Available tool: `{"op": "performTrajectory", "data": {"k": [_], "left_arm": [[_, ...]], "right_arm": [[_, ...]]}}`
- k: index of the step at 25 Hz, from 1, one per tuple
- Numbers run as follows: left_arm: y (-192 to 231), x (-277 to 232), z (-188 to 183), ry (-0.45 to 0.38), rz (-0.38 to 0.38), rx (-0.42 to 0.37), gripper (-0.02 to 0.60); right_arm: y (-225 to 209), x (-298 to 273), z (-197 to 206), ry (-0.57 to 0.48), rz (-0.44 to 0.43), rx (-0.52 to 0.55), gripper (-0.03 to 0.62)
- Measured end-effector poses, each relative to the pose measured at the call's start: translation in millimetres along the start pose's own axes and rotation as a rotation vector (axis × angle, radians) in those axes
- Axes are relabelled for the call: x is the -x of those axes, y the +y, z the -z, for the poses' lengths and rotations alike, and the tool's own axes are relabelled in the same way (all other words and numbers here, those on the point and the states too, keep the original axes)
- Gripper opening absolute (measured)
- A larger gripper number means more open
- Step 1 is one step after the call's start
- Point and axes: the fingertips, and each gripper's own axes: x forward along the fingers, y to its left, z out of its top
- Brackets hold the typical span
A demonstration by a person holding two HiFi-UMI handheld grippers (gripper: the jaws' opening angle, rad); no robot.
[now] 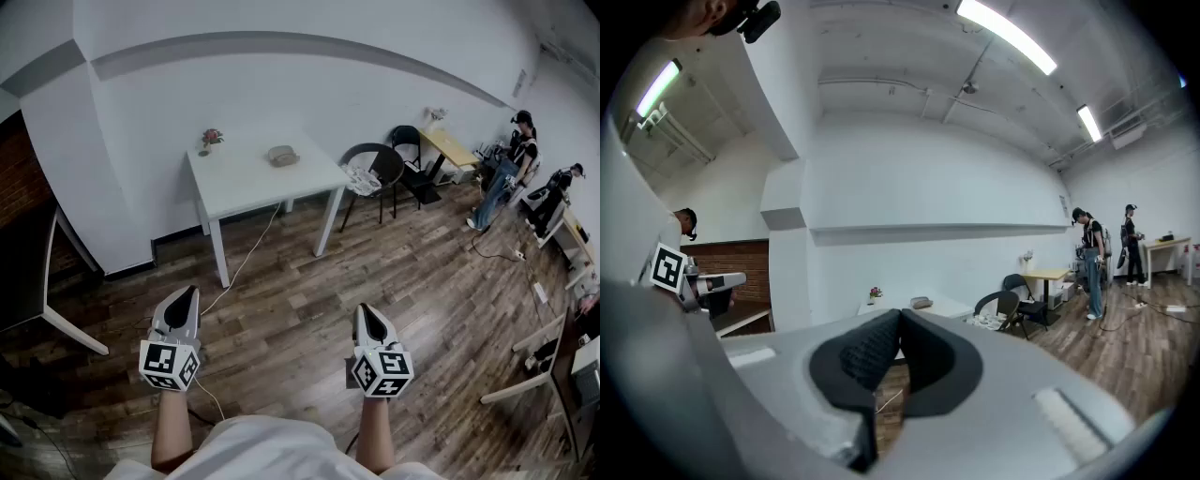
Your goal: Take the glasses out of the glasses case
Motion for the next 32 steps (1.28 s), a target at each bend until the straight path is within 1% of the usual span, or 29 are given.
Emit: {"op": "performTrajectory", "data": {"k": [4,11,17,23,32], "left_arm": [[-8.5,0.9,-0.7,-0.005,0.000,0.004,0.009],[-6.5,1.4,-1.1,-0.003,-0.009,0.016,0.009],[-21.8,2.7,0.3,0.003,0.012,-0.006,0.009],[-27.1,5.3,2.8,0.006,0.015,-0.014,0.009],[-27.9,6.8,5.7,0.018,0.008,-0.006,0.012]], "right_arm": [[-5.2,3.7,-1.9,-0.005,-0.002,0.004,0.003],[-3.5,2.5,-3.9,0.000,-0.005,0.007,0.003],[-11.2,7.9,-2.6,-0.026,0.004,-0.027,0.003],[-8.8,11.0,5.5,-0.024,-0.004,-0.023,0.003],[-4.6,10.6,7.2,-0.015,-0.015,-0.008,0.003]]}}
